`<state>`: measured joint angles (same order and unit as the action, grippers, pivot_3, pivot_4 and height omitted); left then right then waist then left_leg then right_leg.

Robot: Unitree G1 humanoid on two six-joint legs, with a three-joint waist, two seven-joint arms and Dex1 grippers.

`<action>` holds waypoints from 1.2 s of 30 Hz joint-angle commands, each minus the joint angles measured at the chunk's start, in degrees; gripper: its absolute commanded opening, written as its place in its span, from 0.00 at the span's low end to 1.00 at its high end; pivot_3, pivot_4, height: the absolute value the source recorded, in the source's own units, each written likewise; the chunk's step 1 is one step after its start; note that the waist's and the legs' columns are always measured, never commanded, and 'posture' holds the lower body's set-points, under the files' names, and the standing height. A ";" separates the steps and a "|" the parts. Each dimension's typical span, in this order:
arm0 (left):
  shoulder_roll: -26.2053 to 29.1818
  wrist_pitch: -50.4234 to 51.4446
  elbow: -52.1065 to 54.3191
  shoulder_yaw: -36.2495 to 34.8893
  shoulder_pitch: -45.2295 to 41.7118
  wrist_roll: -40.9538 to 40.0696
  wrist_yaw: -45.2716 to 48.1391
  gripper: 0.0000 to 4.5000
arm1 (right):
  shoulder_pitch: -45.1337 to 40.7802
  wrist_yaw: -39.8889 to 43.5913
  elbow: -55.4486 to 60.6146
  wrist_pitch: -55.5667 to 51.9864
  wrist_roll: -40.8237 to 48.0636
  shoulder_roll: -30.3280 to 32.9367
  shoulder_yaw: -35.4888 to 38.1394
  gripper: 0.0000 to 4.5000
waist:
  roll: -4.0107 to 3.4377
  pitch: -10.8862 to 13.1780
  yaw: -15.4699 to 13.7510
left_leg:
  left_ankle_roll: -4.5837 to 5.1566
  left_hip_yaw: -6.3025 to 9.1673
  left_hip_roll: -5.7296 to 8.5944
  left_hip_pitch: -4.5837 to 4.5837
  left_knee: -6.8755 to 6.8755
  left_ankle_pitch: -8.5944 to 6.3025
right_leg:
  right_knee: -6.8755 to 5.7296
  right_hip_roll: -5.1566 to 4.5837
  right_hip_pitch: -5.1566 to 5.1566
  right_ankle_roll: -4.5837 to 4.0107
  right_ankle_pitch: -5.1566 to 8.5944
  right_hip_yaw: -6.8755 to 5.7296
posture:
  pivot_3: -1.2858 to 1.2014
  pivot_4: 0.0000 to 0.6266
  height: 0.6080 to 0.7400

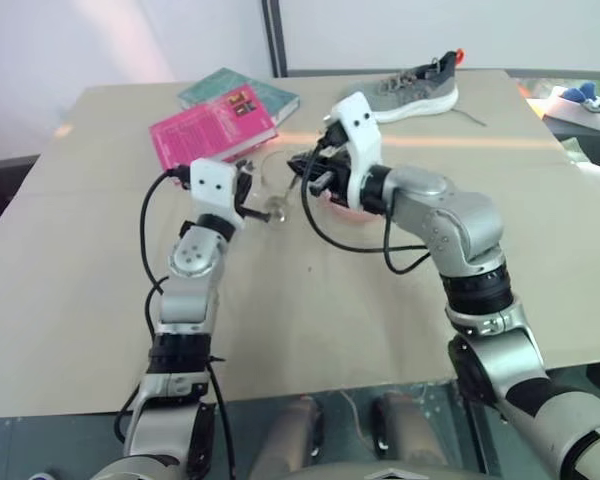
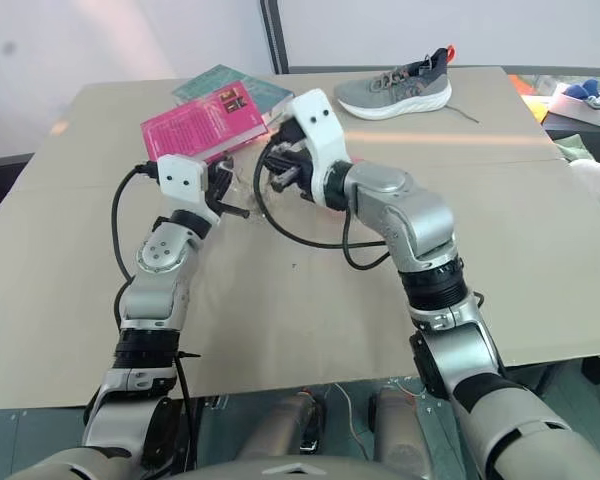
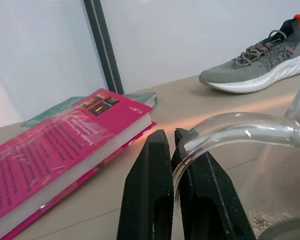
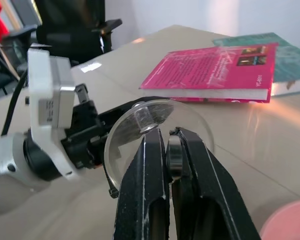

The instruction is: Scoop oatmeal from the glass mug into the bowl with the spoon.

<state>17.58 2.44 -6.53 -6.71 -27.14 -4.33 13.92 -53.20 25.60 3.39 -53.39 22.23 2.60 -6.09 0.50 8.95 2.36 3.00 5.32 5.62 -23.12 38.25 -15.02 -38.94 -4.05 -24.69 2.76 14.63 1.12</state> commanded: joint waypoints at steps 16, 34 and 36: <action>0.49 -7.92 -12.71 -0.15 -6.38 1.98 -0.86 0.01 | -11.37 -16.44 -5.48 -16.27 16.81 -5.35 27.42 0.00 | 0.00 0.00 0.03 | 0.00 0.01 0.02 -0.05 0.00 0.00 | -0.03 -0.03 -0.04 0.00 0.00 -0.02 | 0.52 0.24 1.00; -0.49 -8.57 -10.65 -0.34 -8.01 0.70 0.30 0.01 | -1.67 -3.37 -0.31 13.57 -7.10 5.94 -10.33 0.00 | 0.03 -0.03 1.22 | -0.01 -0.12 0.04 -0.69 0.24 0.02 | -0.34 -0.04 -0.76 0.01 -0.01 0.08 | 0.52 0.24 1.00; -0.48 -8.79 -10.35 -0.11 -8.06 0.90 0.49 0.01 | -1.14 -2.49 -0.88 13.88 -7.37 5.20 -10.82 0.00 | 0.03 -0.04 1.26 | -0.01 -0.11 0.04 -0.69 0.25 0.02 | -0.37 -0.03 -0.76 0.01 -0.01 0.07 | 0.52 0.24 1.00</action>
<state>16.83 -4.43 -20.79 -6.62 -33.58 -2.52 14.05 -54.31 22.14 1.29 -41.41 15.54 8.51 -16.79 0.53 8.91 3.62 2.99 5.22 5.66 -23.81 38.51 -15.00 -39.32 -4.08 -25.46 2.77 14.62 1.19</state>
